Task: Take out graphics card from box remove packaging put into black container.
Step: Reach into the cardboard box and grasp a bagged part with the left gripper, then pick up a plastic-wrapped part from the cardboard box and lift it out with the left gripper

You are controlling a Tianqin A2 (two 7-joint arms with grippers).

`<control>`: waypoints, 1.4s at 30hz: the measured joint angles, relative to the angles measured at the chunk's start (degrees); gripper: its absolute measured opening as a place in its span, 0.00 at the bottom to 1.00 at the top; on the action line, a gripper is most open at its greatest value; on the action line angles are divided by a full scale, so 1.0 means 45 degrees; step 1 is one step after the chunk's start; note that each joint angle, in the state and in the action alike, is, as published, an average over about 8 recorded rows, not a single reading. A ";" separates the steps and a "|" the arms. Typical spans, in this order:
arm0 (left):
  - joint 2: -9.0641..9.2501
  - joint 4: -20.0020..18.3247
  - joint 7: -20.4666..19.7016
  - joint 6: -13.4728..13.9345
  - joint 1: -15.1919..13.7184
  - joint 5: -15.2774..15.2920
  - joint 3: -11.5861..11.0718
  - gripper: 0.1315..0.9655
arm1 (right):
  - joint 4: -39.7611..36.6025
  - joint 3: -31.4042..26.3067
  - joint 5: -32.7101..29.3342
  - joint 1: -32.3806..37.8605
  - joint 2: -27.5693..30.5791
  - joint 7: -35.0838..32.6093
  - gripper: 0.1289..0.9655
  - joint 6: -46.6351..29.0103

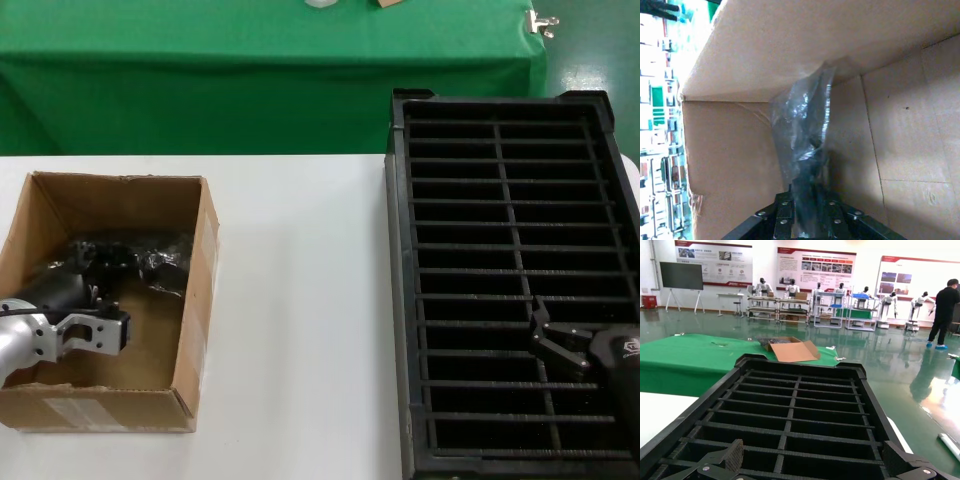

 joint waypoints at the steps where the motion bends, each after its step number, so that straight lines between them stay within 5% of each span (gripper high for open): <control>1: -0.0017 -0.0031 -0.0010 -0.0010 0.0017 -0.0018 -0.0011 0.20 | 0.0000 0.0000 0.0000 0.0000 0.0000 0.0000 1.00 0.0000; 13: -0.0084 -0.0603 0.0464 -0.0059 0.0326 -0.0642 -0.0573 0.04 | 0.0000 0.0000 0.0000 0.0000 0.0000 0.0000 1.00 0.0000; 21: -0.0584 -0.2155 -0.0101 -0.0221 0.1116 -0.0688 -0.0839 0.01 | 0.0000 0.0000 0.0000 0.0000 0.0000 0.0000 1.00 0.0000; 32: -0.2002 -0.6579 -0.3699 -0.0917 0.3410 0.0616 -0.1399 0.01 | 0.0000 0.0000 0.0000 0.0000 0.0000 0.0000 1.00 0.0000; 42: -0.2723 -1.2102 -0.7901 -0.0698 0.6584 0.2819 -0.3888 0.01 | 0.0000 0.0000 0.0000 0.0000 0.0000 0.0000 1.00 0.0000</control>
